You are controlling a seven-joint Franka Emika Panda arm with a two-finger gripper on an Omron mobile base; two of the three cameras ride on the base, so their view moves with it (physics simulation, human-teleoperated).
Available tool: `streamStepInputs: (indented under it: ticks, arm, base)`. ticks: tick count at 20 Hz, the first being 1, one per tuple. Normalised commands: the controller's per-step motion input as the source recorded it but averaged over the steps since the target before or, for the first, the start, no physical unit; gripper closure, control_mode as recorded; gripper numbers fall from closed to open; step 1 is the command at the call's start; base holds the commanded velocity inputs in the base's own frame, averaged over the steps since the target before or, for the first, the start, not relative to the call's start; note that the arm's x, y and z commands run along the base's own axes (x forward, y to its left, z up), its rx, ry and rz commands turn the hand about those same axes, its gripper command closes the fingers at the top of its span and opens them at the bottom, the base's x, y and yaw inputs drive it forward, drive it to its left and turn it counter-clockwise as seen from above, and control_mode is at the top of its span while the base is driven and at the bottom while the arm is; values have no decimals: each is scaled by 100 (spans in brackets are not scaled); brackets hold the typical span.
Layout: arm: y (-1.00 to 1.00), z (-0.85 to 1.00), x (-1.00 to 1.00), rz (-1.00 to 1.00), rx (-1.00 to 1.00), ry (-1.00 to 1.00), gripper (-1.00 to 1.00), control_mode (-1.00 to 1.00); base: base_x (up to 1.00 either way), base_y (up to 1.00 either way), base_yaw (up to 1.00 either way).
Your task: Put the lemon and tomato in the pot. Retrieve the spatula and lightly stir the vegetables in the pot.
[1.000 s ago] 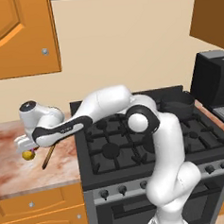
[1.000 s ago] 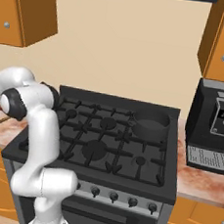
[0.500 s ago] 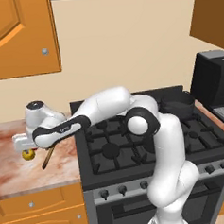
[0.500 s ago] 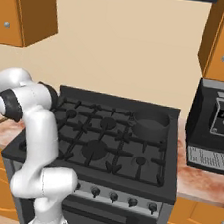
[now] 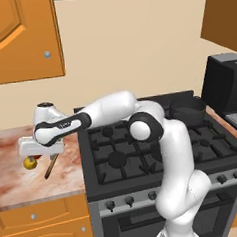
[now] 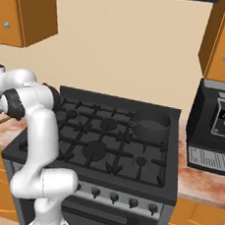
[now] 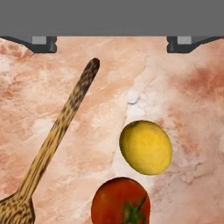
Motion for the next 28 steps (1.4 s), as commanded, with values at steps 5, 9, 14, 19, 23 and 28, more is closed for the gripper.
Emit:
streamStepInputs:
  ticks: [5,9,14,19,23,28]
  arm:
    - [20,-19,15,2,-14,-3,-100,-100]
    - [41,0,47,0,-16,6,-100,-100]
    - [35,1,11,0,-5,3,-100,-100]
    - [23,-3,2,1,0,0,-100,-100]
    - [6,-47,0,0,0,-6,-100,-100]
    - [0,-30,0,0,0,-16,-100,-100]
  base:
    - [0,0,0]
    - [0,0,0]
    - [0,0,0]
    - [0,0,0]
    - [0,0,0]
    - [0,0,0]
